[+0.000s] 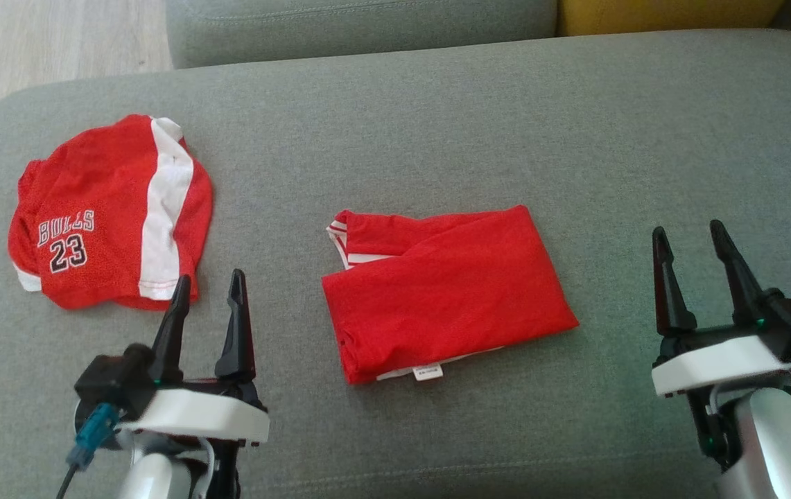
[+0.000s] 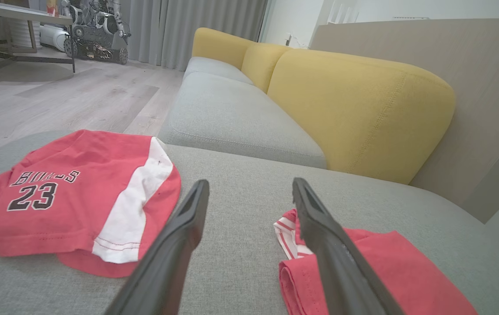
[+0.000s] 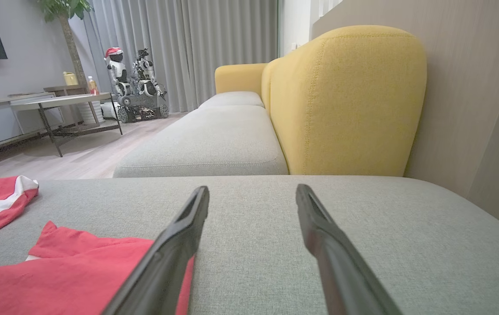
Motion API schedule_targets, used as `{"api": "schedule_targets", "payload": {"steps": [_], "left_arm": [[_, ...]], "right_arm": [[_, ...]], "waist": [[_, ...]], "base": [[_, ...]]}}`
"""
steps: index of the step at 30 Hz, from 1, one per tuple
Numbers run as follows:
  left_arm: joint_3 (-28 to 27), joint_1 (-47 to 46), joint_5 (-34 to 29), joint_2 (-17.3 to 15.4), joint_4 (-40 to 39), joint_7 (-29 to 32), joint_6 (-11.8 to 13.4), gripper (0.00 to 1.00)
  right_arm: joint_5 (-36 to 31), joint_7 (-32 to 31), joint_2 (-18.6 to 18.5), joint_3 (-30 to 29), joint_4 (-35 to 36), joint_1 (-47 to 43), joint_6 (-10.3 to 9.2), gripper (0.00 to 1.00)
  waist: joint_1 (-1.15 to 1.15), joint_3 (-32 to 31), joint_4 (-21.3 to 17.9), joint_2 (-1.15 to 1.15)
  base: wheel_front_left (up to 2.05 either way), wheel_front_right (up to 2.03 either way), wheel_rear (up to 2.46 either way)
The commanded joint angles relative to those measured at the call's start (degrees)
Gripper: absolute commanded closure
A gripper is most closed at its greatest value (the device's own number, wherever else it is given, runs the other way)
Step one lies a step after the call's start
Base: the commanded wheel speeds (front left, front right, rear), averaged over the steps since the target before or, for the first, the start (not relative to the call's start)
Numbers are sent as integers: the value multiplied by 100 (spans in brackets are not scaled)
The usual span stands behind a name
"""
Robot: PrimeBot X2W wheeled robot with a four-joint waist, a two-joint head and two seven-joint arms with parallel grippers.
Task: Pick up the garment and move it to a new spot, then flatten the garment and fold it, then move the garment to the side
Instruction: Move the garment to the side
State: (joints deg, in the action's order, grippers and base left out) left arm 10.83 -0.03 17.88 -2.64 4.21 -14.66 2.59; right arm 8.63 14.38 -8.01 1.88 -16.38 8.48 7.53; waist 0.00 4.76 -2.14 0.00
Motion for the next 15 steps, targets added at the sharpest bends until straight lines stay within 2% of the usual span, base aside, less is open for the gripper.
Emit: {"api": "schedule_targets", "payload": {"steps": [1,9,15], "left_arm": [[-162,-176,-25,-24,-209,-34,46,0],[-134,-253,22,-24,-221,-34,37,0],[-46,-332,32,-24,-171,-34,4,0]], "right_arm": [[-41,62,-28,88,218,35,-4,0],[-83,62,13,115,219,100,-4,0],[60,-122,130,508,-21,317,-4,0]], "waist": [[0,10,3,0],[0,158,89,0],[0,395,217,0]], "base": [[0,0,0],[0,0,0],[0,0,0]]}}
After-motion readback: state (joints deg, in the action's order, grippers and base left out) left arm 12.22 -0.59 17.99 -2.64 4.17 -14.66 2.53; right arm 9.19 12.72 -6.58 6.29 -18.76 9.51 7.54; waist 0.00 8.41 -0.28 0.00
